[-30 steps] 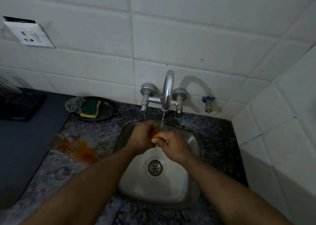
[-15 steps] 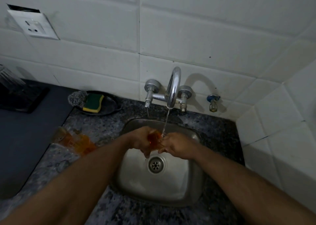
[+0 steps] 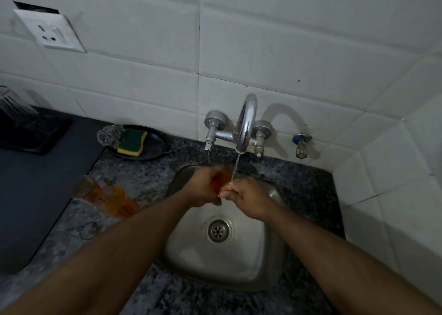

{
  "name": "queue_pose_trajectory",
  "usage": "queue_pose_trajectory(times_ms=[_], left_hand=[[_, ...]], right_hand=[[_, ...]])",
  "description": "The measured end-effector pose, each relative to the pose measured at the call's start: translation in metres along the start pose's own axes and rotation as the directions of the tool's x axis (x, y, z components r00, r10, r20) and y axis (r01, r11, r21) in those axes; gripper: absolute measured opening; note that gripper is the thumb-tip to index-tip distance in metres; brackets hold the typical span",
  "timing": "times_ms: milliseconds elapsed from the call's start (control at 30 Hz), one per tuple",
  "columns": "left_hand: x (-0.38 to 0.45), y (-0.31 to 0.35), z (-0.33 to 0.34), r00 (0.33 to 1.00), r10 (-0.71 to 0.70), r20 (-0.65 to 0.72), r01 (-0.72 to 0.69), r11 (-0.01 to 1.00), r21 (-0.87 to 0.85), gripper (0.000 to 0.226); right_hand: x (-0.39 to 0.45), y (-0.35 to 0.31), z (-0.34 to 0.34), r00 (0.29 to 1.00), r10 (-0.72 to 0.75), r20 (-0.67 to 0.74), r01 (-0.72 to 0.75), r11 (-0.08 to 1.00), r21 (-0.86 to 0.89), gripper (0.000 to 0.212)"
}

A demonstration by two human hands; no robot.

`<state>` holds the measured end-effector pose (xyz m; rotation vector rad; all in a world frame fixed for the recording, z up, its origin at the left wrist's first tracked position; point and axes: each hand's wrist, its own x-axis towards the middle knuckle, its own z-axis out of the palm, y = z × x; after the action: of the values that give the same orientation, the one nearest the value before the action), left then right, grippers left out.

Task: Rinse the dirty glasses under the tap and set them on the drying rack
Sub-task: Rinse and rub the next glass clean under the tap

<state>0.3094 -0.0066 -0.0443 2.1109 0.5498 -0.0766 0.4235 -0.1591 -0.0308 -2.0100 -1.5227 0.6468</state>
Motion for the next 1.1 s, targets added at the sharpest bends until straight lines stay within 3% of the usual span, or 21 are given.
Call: queue_pose_trajectory(times_ms=[67, 100, 167, 200, 233, 267, 300, 367, 433, 500, 533, 600, 633, 700, 767, 800, 833, 900, 967, 1033, 1100], left_hand=[[-0.002, 0.000, 0.009, 0.970, 0.142, -0.197, -0.138, 0.990, 0.031, 0.054], [-0.003, 0.000, 0.007, 0.976, 0.150, -0.156, -0.144, 0.988, 0.054, 0.049], [-0.007, 0.006, -0.008, 0.978, -0.005, 0.208, -0.005, 0.999, 0.050, 0.051], [-0.008, 0.008, -0.015, 0.893, -0.108, 0.436, 0.081, 0.993, 0.081, 0.053], [-0.006, 0.007, -0.019, 0.826, -0.165, 0.539, 0.132, 0.986, 0.101, 0.055], [-0.005, 0.008, -0.021, 0.835, -0.182, 0.519, 0.152, 0.983, 0.100, 0.060], [-0.003, 0.007, -0.017, 0.895, -0.164, 0.414, 0.142, 0.986, 0.085, 0.067], [-0.001, 0.007, -0.003, 0.997, -0.031, 0.076, 0.028, 0.999, 0.046, 0.072], [-0.003, 0.003, 0.013, 0.986, 0.093, -0.137, -0.085, 0.995, 0.058, 0.051], [-0.009, 0.006, 0.011, 0.997, 0.071, -0.028, -0.069, 0.995, 0.066, 0.045], [-0.011, 0.009, 0.004, 0.986, -0.025, 0.166, 0.010, 0.996, 0.091, 0.051], [-0.008, 0.004, -0.007, 0.877, -0.190, 0.441, 0.144, 0.980, 0.136, 0.066], [-0.007, 0.003, -0.007, 0.883, -0.190, 0.429, 0.159, 0.981, 0.106, 0.073], [-0.003, 0.001, 0.000, 0.984, -0.073, 0.165, 0.066, 0.997, 0.049, 0.083], [-0.003, 0.000, 0.012, 0.995, 0.043, -0.094, -0.040, 0.998, 0.040, 0.071], [-0.004, -0.002, 0.017, 0.987, 0.081, -0.139, -0.079, 0.997, 0.023, 0.060], [-0.005, -0.002, 0.017, 0.990, 0.086, -0.112, -0.086, 0.996, 0.003, 0.056], [-0.008, -0.001, 0.012, 0.990, 0.022, 0.137, -0.024, 1.000, 0.015, 0.054], [-0.007, 0.002, 0.006, 0.915, -0.079, 0.396, 0.030, 0.991, 0.128, 0.056], [-0.006, 0.008, 0.005, 0.937, -0.072, 0.343, 0.056, 0.997, 0.055, 0.060], [-0.008, 0.015, 0.009, 0.998, 0.032, 0.062, -0.025, 0.994, -0.106, 0.060]], right_hand=[[-0.002, 0.000, 0.003, 0.997, 0.031, -0.076, -0.024, 0.996, 0.090, 0.011], [-0.005, 0.000, 0.000, 1.000, -0.001, -0.012, 0.001, 0.999, 0.045, 0.013], [-0.009, 0.005, -0.006, 0.970, -0.116, 0.213, 0.151, 0.976, -0.159, 0.017], [-0.009, 0.008, -0.009, 0.942, -0.157, 0.296, 0.236, 0.937, -0.256, 0.018], [-0.008, 0.009, -0.011, 0.927, -0.187, 0.325, 0.292, 0.903, -0.314, 0.017], [-0.006, 0.011, -0.010, 0.933, -0.198, 0.302, 0.298, 0.895, -0.332, 0.016], [-0.004, 0.009, -0.008, 0.956, -0.176, 0.236, 0.246, 0.919, -0.307, 0.015], [-0.002, 0.000, -0.006, 0.996, -0.066, 0.053, 0.071, 0.992, -0.103, 0.013], [-0.005, -0.002, -0.002, 1.000, 0.003, -0.015, -0.002, 0.999, 0.036, 0.014], [-0.011, 0.002, -0.005, 0.988, -0.013, 0.152, 0.024, 0.997, -0.072, 0.026], [-0.013, 0.005, -0.007, 0.965, -0.035, 0.259, 0.085, 0.979, -0.186, 0.035], [-0.013, 0.011, -0.011, 0.932, -0.067, 0.357, 0.188, 0.929, -0.319, 0.038], [-0.011, 0.012, -0.011, 0.943, -0.080, 0.322, 0.186, 0.930, -0.316, 0.031], [-0.008, 0.005, -0.008, 0.992, -0.047, 0.120, 0.065, 0.986, -0.150, 0.022], [-0.007, 0.002, -0.001, 0.999, 0.026, -0.039, -0.024, 0.999, 0.042, 0.020], [-0.010, 0.001, 0.001, 0.998, 0.031, -0.048, -0.028, 0.997, 0.065, 0.022], [-0.013, 0.001, 0.000, 1.000, 0.007, -0.001, -0.007, 1.000, 0.024, 0.025], [-0.018, 0.006, -0.008, 0.973, -0.083, 0.214, 0.125, 0.974, -0.189, 0.026], [-0.016, 0.007, -0.016, 0.912, -0.088, 0.401, 0.246, 0.899, -0.363, 0.020], [-0.012, 0.004, -0.013, 0.937, -0.065, 0.342, 0.198, 0.907, -0.370, 0.017], [-0.011, 0.001, -0.007, 0.989, 0.016, 0.145, 0.016, 0.976, -0.216, 0.016]])
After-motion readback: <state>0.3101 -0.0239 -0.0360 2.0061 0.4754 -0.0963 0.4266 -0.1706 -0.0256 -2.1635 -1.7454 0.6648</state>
